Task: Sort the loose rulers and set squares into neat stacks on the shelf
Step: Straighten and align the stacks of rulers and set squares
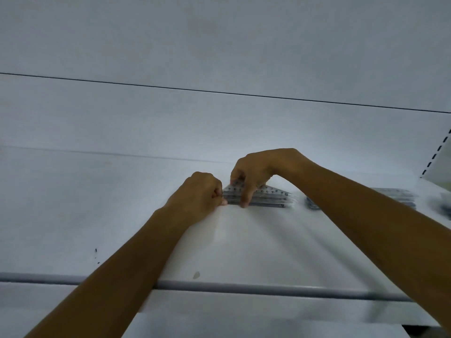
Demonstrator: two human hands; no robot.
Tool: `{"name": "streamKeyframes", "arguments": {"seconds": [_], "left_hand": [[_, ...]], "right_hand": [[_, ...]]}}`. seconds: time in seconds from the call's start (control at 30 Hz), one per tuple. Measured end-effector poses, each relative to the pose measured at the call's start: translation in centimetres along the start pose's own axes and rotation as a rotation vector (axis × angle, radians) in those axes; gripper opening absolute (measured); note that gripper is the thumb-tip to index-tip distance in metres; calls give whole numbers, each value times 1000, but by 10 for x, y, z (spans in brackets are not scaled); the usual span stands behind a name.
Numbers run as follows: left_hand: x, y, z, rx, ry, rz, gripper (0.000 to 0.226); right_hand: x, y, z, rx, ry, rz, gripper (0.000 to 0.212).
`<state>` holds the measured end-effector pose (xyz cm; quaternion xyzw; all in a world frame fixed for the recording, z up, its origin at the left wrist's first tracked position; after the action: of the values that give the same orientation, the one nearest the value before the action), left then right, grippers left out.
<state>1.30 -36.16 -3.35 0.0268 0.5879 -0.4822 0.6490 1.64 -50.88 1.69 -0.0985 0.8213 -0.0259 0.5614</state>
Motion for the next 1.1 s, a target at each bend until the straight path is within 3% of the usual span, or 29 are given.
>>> {"name": "streamKeyframes", "arguments": {"seconds": [0.27, 0.43, 0.5, 0.77, 1.1], "left_hand": [[3, 6, 0, -8, -15, -46, 15], [5, 11, -1, -6, -10, -37, 18], [6, 11, -1, 6, -6, -44, 28], [10, 8, 2, 16, 11, 72, 35], [8, 7, 6, -31, 56, 72, 34]], "right_hand": [[-2, 5, -1, 11, 19, -24, 48], [-9, 4, -11, 38, 29, -61, 97], [-13, -5, -24, 44, -35, -8, 104], [13, -37, -63, 121, -115, 4, 82], [35, -43, -58, 122, -188, 22, 69]]}}
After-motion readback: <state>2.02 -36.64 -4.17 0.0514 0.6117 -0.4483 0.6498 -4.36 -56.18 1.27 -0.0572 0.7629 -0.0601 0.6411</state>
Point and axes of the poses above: each hand's wrist, its own z-axis towards the middle knuckle, its own x-axis out of the palm, y = z × x, the point moved 2 cm from there along z, towards the middle knuckle, and after that the axes turned 10 degrees about -z, right-handed, at the moved point
